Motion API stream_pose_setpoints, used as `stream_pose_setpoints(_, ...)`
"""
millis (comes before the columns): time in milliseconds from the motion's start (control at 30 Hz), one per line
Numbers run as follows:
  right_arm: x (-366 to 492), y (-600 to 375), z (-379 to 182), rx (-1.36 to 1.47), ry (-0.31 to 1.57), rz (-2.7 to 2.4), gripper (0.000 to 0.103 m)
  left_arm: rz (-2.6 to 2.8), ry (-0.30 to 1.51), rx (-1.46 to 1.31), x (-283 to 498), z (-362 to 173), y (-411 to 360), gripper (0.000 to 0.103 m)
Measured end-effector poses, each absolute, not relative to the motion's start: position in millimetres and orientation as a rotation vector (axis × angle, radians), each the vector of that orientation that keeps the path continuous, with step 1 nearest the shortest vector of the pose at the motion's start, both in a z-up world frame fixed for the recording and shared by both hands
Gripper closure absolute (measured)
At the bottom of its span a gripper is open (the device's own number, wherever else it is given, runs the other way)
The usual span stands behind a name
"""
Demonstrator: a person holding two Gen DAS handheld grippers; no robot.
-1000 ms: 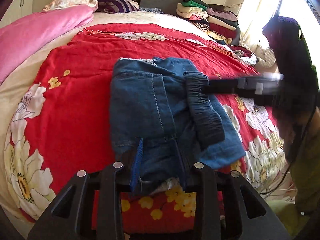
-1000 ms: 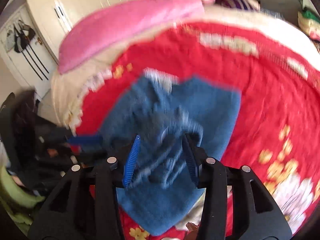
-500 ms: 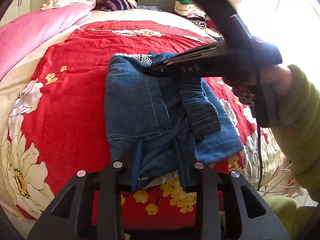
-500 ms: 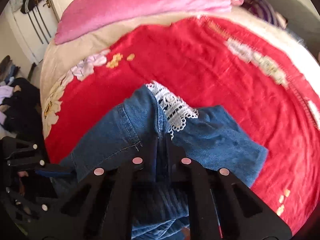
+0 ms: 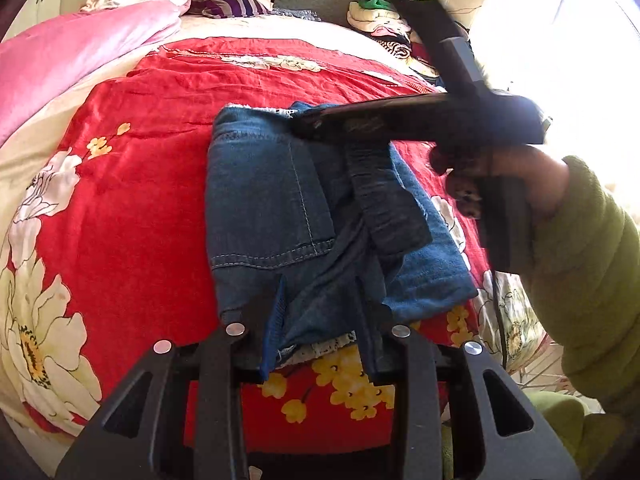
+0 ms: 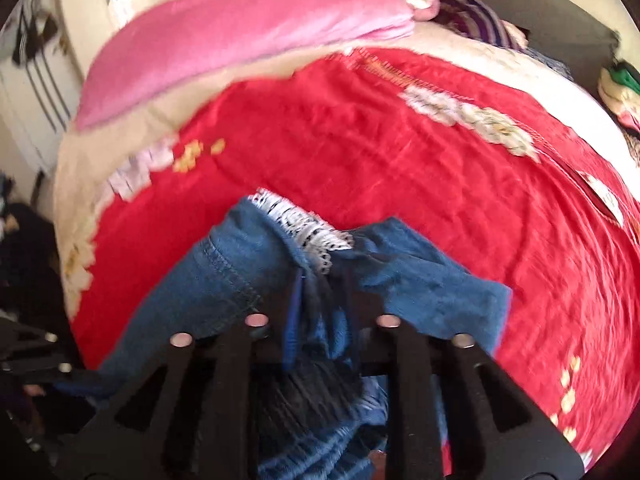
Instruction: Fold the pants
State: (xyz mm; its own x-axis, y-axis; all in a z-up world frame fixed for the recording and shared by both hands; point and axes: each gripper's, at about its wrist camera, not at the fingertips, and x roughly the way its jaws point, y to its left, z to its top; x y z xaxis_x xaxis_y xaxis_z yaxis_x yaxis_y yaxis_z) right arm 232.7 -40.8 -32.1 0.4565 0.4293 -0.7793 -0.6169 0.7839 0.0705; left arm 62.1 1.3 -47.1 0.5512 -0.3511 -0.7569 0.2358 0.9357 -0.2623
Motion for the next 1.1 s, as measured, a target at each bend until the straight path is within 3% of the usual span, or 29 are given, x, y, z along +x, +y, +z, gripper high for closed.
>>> stream_pose_setpoints(100, 221.3, -57.3, -15.2, -0.196, 0.840, 0.644, 0.076, -0.359, 0.927, -0.148, 61.5, -46.3, 2.3, 0.069)
stream_pose_setpoints(267, 197.5, -79.1, 6.1, -0.160, 0.772, 0.647, 0.047, -0.366, 0.924, -0.155, 58.1, -44.8, 3.3, 0.068)
stream_pose_setpoints(833, 126.1, -113.3, 24.2, -0.201, 0.708, 0.661, 0.032, -0.351, 0.910, -0.181, 47.1, -34.1, 5.7, 0.057)
stream_pose_setpoints(967, 112.5, -115.7, 23.4, -0.236, 0.694, 0.679, 0.029, -0.334, 0.904, -0.181, 44.9, -29.6, 8.5, 0.046)
stream_pose_setpoints(1100, 96.1, -112.7, 20.5, -0.284, 0.675, 0.715, 0.029, -0.302, 0.877, -0.192, 43.3, -20.5, 19.9, 0.041)
